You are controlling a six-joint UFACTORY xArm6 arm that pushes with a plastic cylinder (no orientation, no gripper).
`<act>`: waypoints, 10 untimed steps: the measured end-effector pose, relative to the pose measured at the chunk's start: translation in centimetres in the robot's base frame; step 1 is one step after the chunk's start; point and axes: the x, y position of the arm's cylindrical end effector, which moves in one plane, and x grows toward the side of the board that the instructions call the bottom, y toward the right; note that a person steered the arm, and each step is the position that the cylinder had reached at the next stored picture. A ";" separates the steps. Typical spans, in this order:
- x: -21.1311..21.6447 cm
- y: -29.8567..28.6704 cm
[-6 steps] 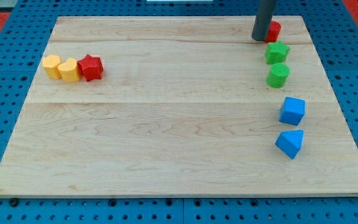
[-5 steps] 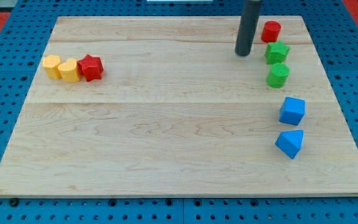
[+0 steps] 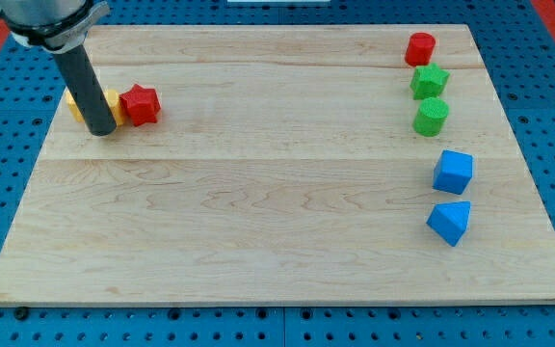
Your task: Push the red star towards the top center of the board
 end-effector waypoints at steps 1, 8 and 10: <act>-0.8 1.3; -9.3 23.2; -8.5 22.3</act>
